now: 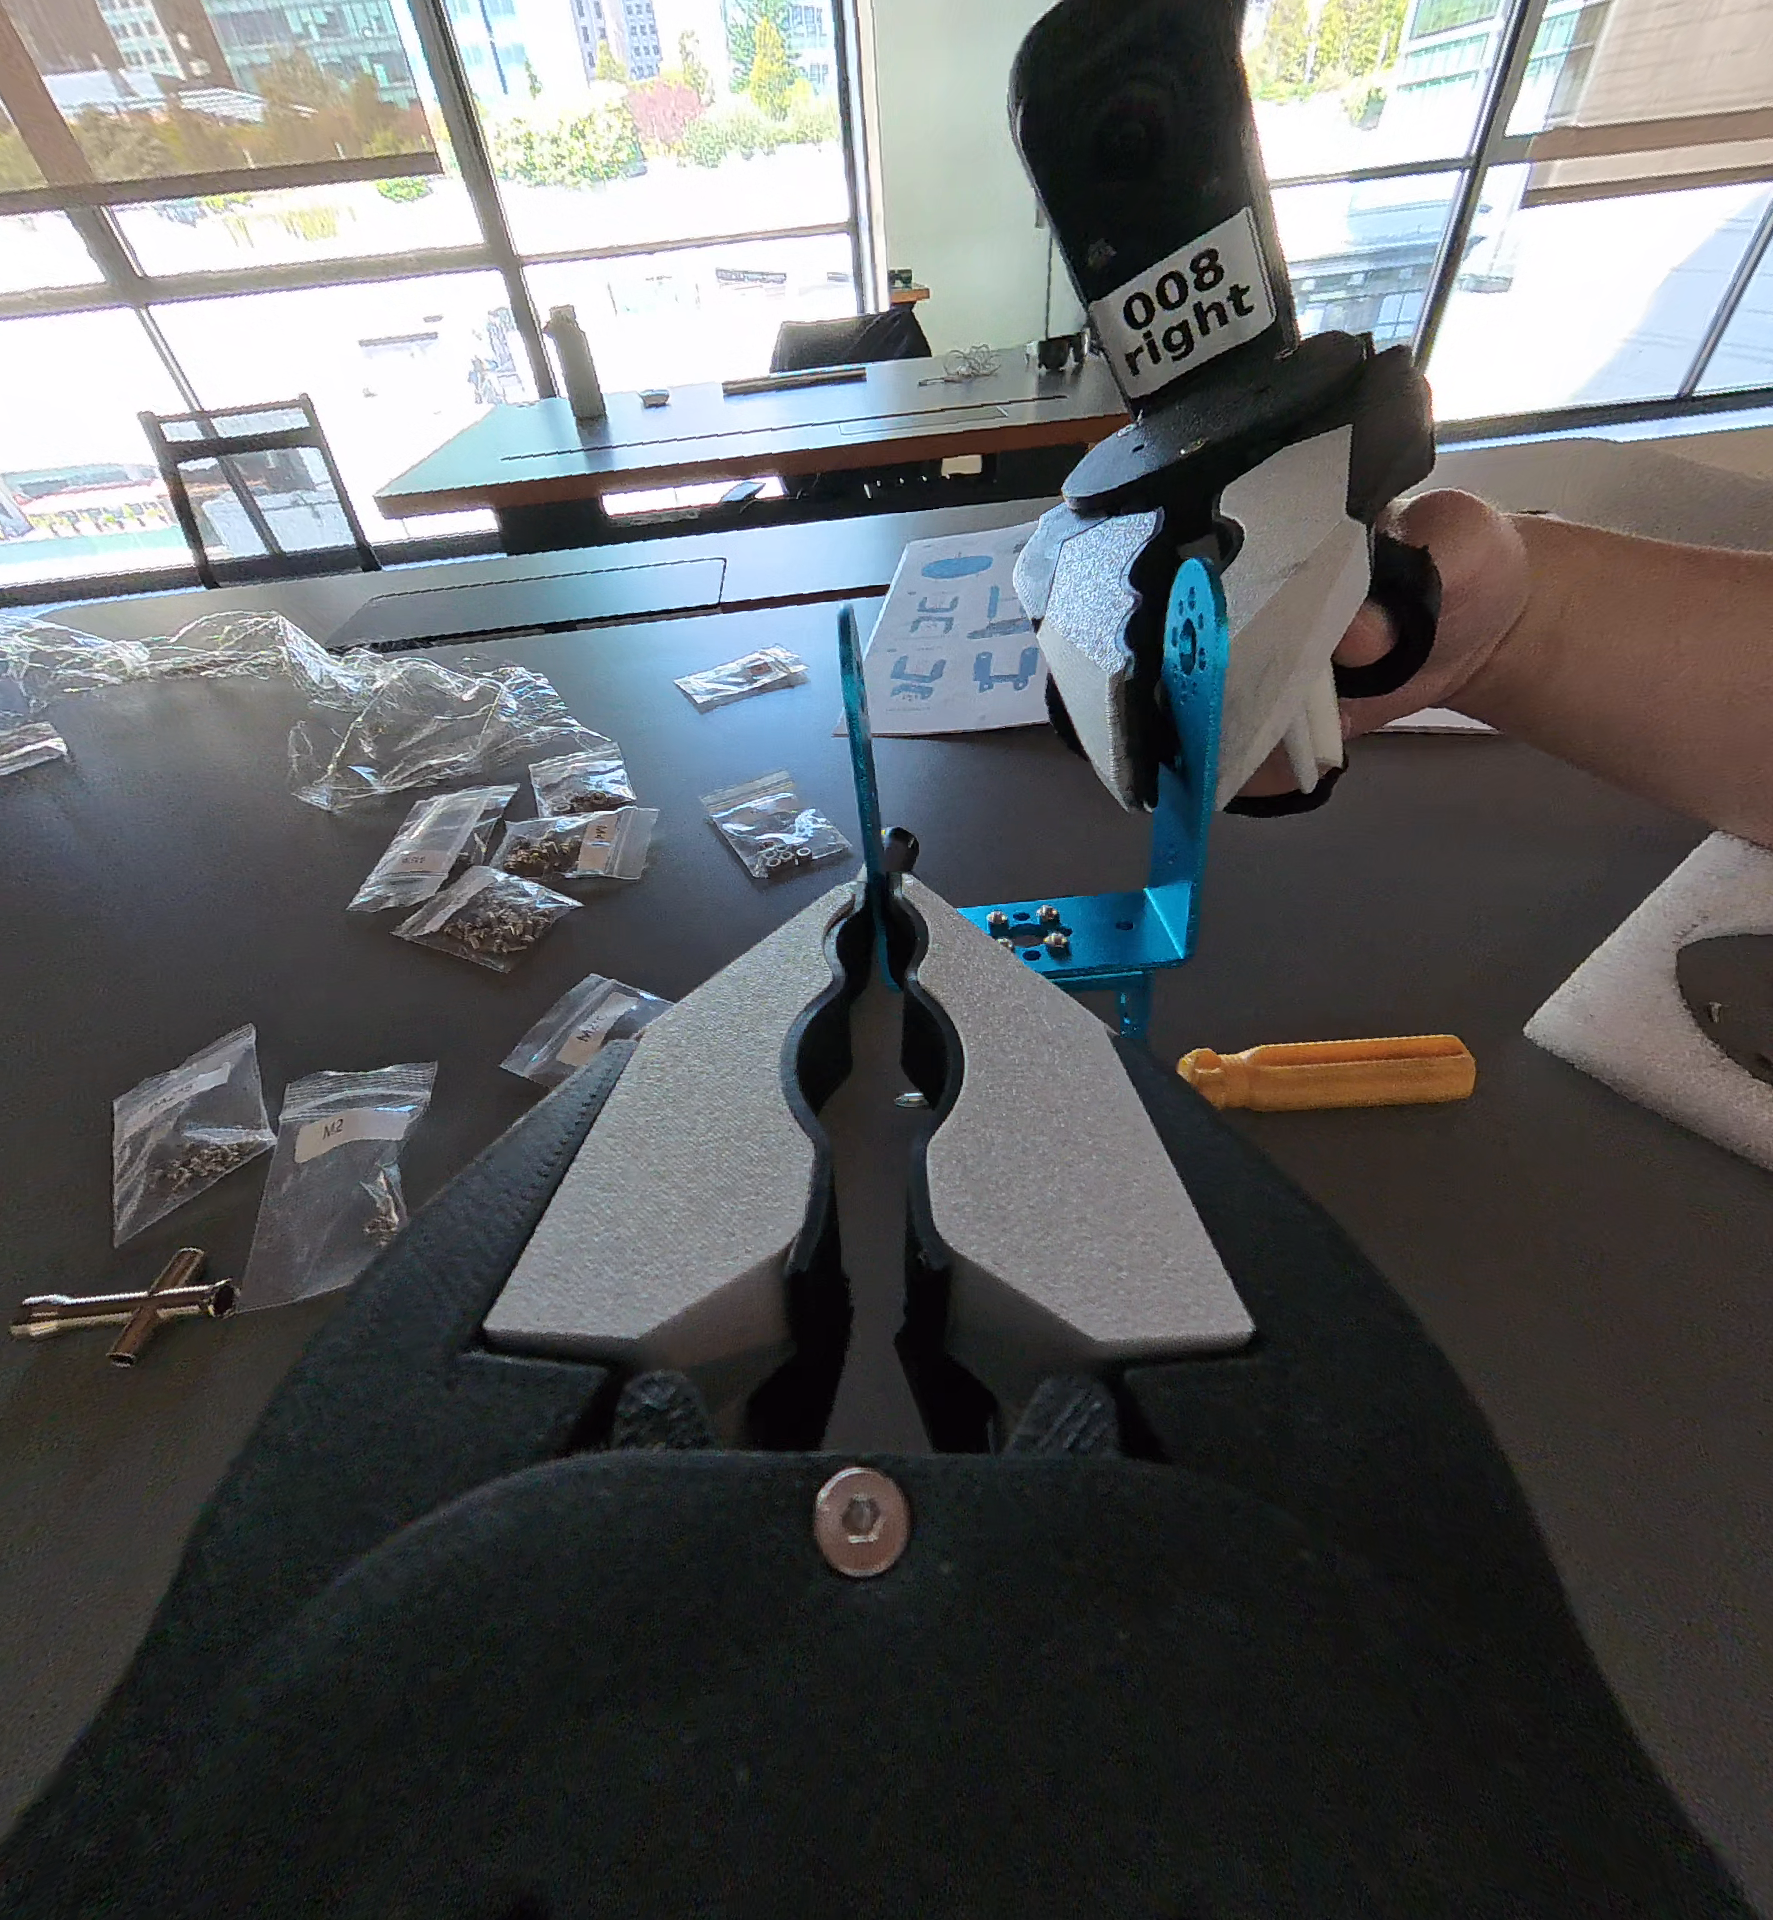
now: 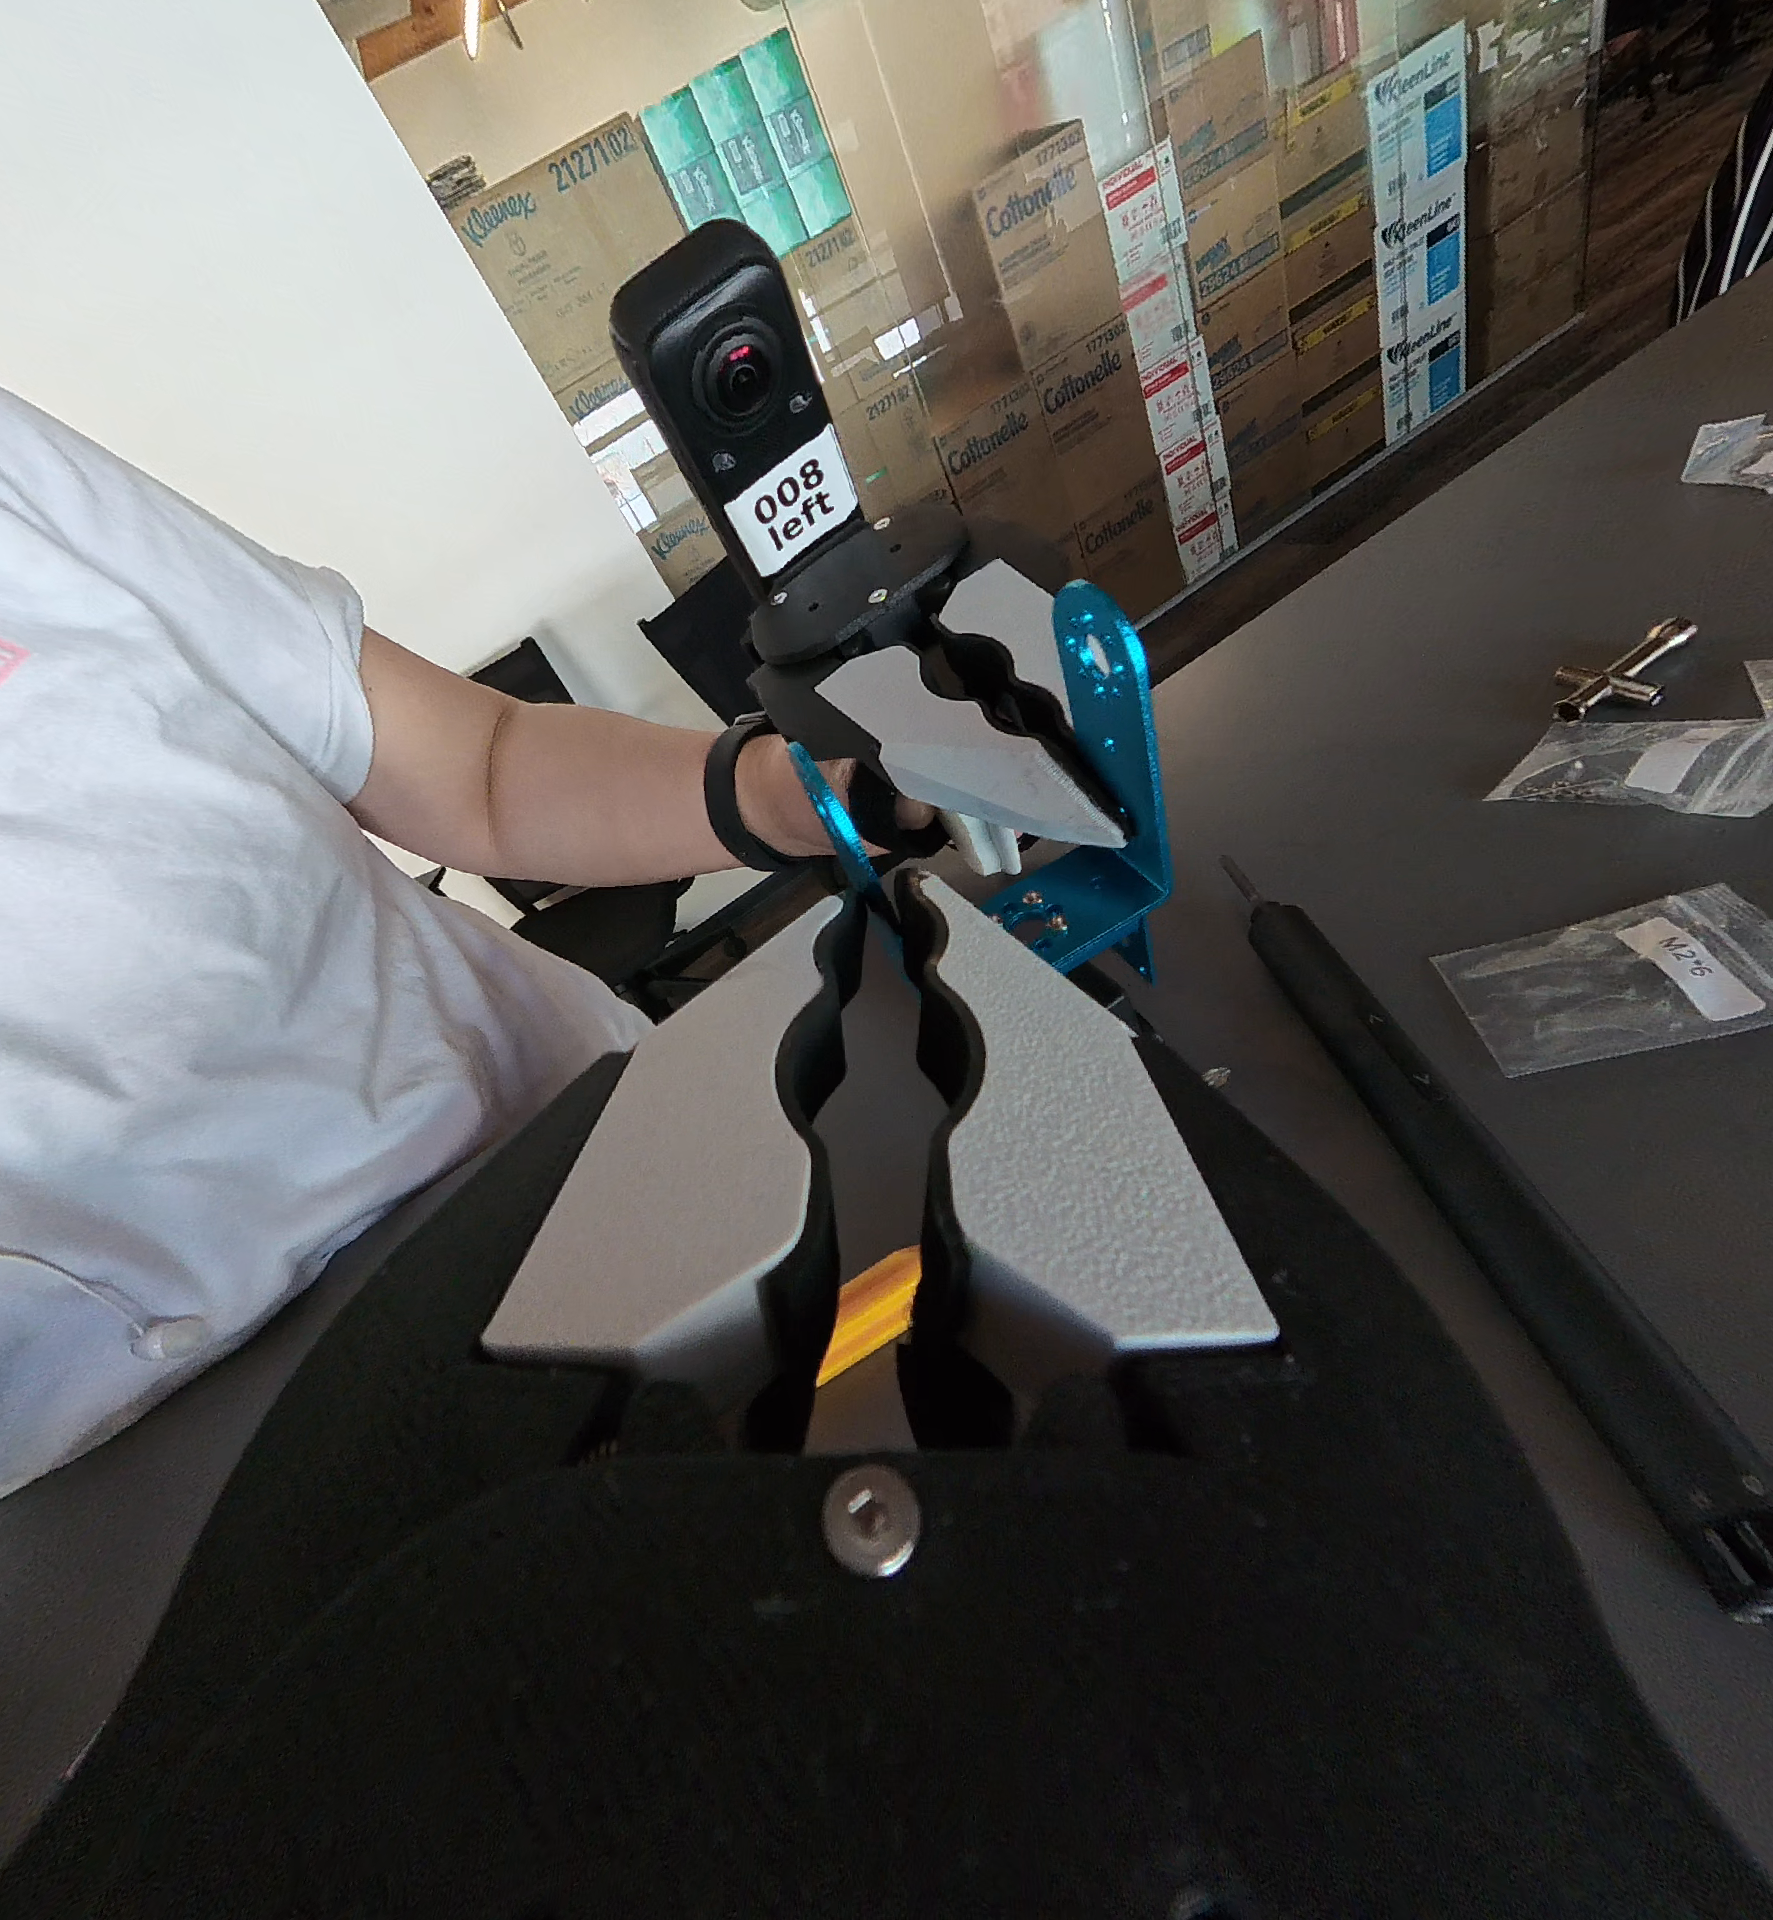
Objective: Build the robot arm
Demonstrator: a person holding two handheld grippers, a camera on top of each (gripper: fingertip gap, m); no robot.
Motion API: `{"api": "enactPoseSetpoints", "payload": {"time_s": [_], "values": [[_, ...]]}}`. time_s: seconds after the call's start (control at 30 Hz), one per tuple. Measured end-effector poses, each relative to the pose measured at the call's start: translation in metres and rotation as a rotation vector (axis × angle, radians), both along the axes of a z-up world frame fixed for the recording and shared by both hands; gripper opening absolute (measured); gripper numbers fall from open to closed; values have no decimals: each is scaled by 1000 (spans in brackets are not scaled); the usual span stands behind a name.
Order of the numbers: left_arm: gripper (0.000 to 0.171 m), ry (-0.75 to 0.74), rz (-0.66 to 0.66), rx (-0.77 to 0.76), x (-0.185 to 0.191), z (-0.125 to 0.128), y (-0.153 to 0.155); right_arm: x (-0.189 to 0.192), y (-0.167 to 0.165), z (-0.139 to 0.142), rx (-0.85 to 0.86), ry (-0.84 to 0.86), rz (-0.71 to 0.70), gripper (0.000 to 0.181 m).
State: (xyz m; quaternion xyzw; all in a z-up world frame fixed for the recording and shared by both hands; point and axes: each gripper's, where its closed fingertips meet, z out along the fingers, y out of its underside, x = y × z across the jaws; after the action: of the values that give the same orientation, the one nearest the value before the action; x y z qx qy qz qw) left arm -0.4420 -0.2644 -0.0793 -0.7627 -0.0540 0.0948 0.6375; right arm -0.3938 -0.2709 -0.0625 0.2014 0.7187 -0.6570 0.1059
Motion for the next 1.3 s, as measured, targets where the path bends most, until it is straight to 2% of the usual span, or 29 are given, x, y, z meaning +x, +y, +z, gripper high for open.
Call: {"api": "enactPoseSetpoints", "payload": {"time_s": [0.3, 1.3], "values": [[1, 34, 29, -26, 3, -4, -3, 3, -1, -4, 12, -22, 23, 6], [3, 100, 1, -73, 9, -12, -2, 7, -2, -7, 63, -43, 34, 5]]}}
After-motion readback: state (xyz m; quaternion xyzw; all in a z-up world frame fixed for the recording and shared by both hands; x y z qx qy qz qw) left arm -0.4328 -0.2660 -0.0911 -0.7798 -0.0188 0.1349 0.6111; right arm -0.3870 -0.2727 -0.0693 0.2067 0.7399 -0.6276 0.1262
